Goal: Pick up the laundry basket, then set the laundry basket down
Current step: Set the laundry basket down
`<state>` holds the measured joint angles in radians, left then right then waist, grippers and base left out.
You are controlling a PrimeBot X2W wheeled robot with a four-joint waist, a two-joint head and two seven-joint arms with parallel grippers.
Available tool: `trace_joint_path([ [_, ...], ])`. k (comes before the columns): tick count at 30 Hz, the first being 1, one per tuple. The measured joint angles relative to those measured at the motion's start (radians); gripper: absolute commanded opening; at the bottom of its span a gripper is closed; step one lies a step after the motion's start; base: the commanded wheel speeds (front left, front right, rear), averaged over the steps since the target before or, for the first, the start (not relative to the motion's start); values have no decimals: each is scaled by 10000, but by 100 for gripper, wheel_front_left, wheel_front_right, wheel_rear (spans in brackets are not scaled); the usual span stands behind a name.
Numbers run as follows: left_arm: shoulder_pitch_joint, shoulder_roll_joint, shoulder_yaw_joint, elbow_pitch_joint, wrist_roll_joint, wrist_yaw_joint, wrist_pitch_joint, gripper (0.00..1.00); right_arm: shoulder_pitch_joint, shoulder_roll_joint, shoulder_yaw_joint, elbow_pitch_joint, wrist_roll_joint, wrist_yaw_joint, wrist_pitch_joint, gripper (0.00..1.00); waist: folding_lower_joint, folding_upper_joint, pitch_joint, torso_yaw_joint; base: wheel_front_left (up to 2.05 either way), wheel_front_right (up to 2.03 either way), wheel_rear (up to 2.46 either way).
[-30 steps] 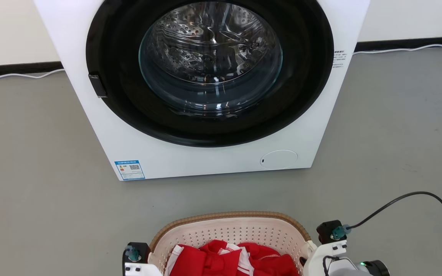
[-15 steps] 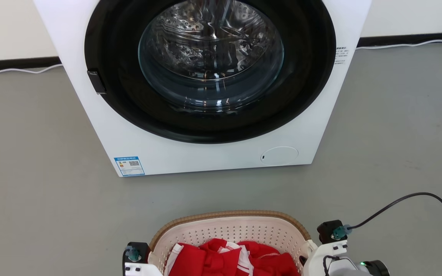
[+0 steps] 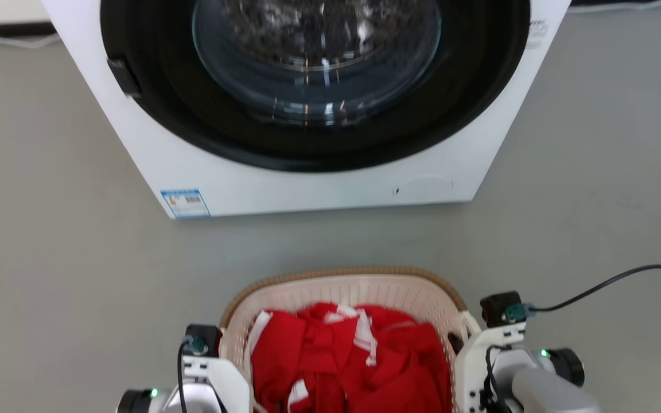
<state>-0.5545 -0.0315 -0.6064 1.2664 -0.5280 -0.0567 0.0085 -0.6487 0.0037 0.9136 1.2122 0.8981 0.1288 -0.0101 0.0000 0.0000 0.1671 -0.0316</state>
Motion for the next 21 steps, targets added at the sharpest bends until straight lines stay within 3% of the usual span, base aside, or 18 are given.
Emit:
trace_joint_path([
  [21, -1948, 115, -58, -73, -2, 36, -1358, 0, -1987, -13, -245, 407, -104, 44, -1475, 0, 0, 0, 3254, 203, 0, 0, 0],
])
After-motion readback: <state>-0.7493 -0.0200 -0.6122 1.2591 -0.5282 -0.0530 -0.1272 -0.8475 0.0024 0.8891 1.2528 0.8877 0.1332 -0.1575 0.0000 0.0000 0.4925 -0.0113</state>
